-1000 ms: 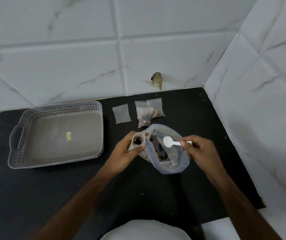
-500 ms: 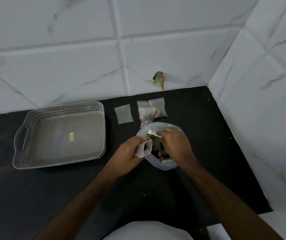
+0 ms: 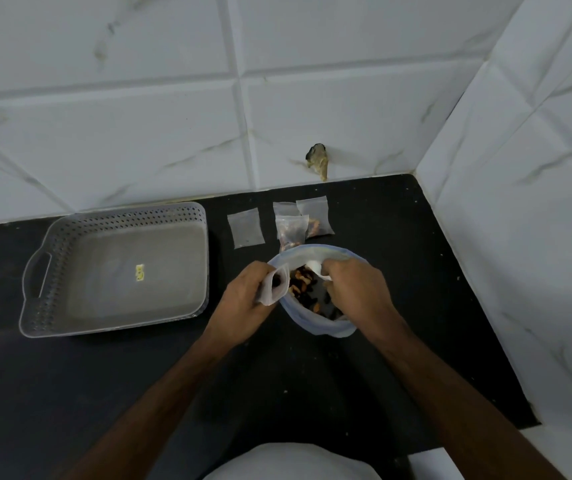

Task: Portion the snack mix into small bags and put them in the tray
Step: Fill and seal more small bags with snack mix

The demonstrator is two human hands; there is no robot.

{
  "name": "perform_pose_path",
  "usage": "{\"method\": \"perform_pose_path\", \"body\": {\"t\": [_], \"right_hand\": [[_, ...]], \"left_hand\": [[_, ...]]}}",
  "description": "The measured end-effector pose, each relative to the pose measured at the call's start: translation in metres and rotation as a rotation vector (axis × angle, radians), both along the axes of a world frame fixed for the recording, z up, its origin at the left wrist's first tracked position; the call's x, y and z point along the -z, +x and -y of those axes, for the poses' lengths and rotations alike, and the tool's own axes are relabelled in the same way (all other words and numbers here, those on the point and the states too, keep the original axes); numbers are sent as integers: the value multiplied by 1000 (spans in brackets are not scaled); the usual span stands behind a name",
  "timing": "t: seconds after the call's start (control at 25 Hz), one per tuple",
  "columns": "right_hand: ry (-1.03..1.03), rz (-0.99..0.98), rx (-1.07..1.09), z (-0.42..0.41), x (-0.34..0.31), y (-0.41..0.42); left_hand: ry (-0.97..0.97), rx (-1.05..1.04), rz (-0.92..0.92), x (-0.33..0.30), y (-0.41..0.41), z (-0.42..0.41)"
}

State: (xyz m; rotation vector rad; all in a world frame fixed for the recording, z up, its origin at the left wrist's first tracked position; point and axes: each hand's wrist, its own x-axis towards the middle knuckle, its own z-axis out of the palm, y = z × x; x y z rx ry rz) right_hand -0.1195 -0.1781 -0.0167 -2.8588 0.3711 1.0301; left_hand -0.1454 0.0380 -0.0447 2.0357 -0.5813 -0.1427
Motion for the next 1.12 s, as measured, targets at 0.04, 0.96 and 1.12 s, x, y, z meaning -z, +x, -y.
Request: {"method": "perform_pose_path", "body": {"t": [0.04, 0.96, 1.12], "right_hand": [[3, 148, -80, -1, 6, -4], [526, 240, 266, 5, 44, -26], [587, 210, 297, 0, 45, -27]], "left_hand": [[5, 7, -7, 1, -1, -1], [23, 43, -62, 14, -5, -9], [30, 39, -44, 13, -7, -6]]}}
